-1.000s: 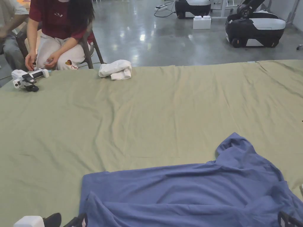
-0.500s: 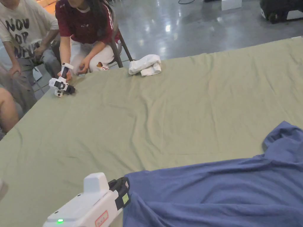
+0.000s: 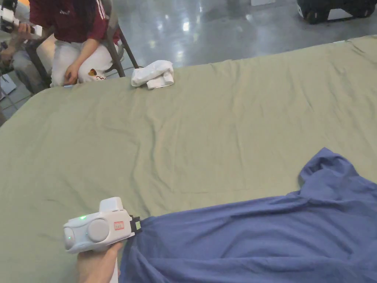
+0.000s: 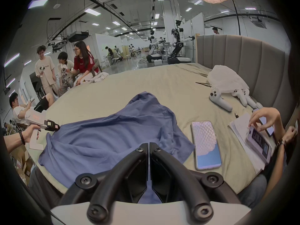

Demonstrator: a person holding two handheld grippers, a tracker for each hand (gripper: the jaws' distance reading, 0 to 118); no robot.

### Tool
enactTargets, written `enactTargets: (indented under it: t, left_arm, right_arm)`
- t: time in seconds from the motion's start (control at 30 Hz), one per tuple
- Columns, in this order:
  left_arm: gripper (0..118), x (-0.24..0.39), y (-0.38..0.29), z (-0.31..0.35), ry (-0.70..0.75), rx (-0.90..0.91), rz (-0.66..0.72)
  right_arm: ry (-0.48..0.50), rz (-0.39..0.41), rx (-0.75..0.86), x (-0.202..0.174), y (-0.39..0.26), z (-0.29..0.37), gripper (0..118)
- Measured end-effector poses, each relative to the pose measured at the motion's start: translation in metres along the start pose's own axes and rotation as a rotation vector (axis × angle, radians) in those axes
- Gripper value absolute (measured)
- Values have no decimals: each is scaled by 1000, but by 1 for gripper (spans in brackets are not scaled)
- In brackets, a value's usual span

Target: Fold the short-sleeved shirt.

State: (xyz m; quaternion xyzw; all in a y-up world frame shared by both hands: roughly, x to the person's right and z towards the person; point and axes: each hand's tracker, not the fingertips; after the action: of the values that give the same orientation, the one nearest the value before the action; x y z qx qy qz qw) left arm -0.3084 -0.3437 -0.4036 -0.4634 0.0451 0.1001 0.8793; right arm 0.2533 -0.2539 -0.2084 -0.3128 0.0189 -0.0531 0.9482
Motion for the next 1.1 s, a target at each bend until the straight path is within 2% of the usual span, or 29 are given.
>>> enactTargets:
  t: [0.1,0.17,0.2,0.27,0.3,0.37,0.43,0.47,0.5,0.53,0.57,0.6,0.63,0.67,0.7,0.73,0.8,0.9,1.1]
  left_arm:
    - [0,7,-1,-4,44,-26,-86]
    - [0,8,-1,-6,47,-32,-87]
    - [0,8,0,-7,47,-37,-87]
    - [0,8,1,-8,47,-44,-87]
    - [0,11,-1,-2,46,-48,-86]
    - [0,11,-1,-1,42,-56,-89]
    - [0,12,0,3,37,-65,-89]
    - [0,12,1,4,34,-70,-86]
    - [0,12,2,4,30,-76,-80]
    - [0,12,2,5,27,-80,-76]
    - [0,11,4,5,26,-85,-74]
    - [0,12,4,5,25,-86,-74]
    - [0,13,3,6,25,-85,-76]
    - [0,13,2,9,23,-82,-79]
    - [0,12,4,13,19,-76,-81]
    - [0,11,2,21,10,-52,-80]
    - [0,2,-6,51,-9,92,-82]
    - [0,-21,-25,93,-132,80,-84]
    - [0,-55,-107,154,-176,48,-84]
  right_arm:
    - [-8,47,-23,9,32,-29,3]
    - [-5,43,-84,16,66,-64,5]
    - [-4,24,-140,22,80,-86,18]
    - [15,-1,-257,33,102,-132,68]
    - [27,-18,-295,38,111,-157,72]
    - [4,-29,-398,45,117,-201,72]
    - [-67,-16,-497,49,115,-237,72]
    - [-119,15,-545,49,108,-251,70]
    - [-155,63,-591,48,100,-260,61]
    - [-136,101,-593,48,95,-260,60]
    - [-108,108,-506,44,97,-248,47]
    - [-101,91,-487,42,98,-239,20]
    - [-94,95,-464,45,96,-237,0]
    - [-49,86,-460,46,94,-234,0]
    - [-74,90,-475,47,93,-231,0]
    - [-36,102,-463,48,93,-225,0]
    - [-41,152,-303,41,95,-185,0]
    - [35,121,-232,42,89,-115,0]
    - [38,34,-194,60,18,2,0]
